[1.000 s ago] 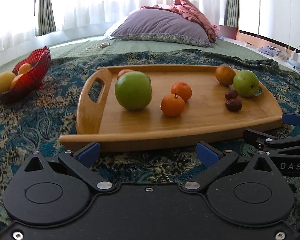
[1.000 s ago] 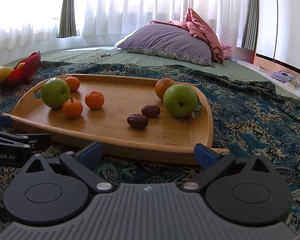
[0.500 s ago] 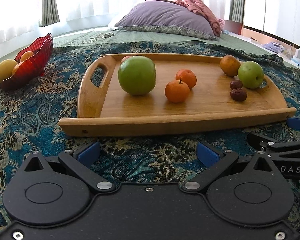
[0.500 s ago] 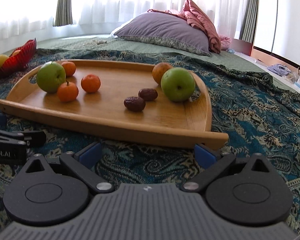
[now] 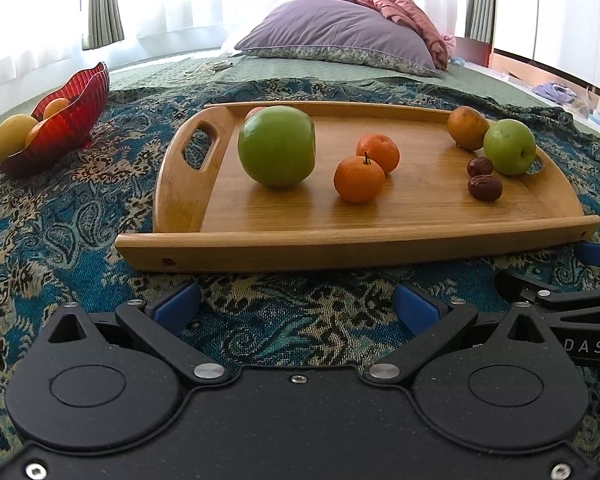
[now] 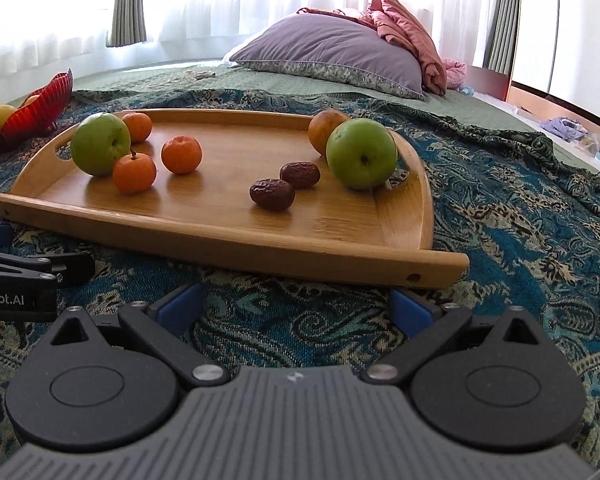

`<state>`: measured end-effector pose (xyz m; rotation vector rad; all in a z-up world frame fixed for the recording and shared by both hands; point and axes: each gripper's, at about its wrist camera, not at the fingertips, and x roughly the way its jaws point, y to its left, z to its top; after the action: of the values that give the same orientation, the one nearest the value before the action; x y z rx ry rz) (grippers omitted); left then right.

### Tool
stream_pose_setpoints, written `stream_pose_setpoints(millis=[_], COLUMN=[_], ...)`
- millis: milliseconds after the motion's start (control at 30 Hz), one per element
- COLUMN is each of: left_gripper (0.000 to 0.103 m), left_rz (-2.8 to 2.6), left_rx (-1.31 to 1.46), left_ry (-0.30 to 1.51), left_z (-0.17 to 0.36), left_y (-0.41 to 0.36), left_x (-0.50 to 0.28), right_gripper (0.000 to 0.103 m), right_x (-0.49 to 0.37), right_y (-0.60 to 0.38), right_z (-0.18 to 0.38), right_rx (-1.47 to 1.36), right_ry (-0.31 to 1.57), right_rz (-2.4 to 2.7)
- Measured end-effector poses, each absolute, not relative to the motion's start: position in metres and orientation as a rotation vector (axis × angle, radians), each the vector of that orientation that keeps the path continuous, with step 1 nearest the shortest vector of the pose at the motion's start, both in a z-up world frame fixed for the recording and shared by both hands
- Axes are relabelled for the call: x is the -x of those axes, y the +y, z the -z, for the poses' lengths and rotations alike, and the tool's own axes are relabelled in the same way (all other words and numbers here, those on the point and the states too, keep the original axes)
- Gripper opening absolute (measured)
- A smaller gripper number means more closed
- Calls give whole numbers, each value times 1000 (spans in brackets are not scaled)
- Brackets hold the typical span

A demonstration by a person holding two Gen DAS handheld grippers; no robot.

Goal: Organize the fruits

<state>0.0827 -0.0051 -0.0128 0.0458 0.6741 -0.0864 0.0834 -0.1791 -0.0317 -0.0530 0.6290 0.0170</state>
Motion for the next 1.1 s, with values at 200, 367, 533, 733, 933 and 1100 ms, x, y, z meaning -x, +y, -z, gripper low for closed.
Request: stream_pose_setpoints(millis=[200,367,533,733,933,1100], left_gripper=[103,103,103,103,103,103], left_rz=[84,80,80,78,78,78], left_rx=[-36,-40,-40,-43,-45,-44], left_ry=[678,671,671,670,668,668], left_z=[13,14,14,14,14,14], left_y=[-4,-4,-5,-5,-5,-5], left_x=[-83,-82,-83,-82,-82,-82], right_gripper=[103,103,103,103,103,103], right_x=[-83,-83,-83,-83,-83,-82], right_y=[-180,-180,-179,-179,-179,-180], right_z=[32,32,32,32,32,32], right_rx=[49,48,49,49,48,48], right_ry=[628,626,624,624,624,624], right_rz=[-18,-18,-18,-18,-18,-18])
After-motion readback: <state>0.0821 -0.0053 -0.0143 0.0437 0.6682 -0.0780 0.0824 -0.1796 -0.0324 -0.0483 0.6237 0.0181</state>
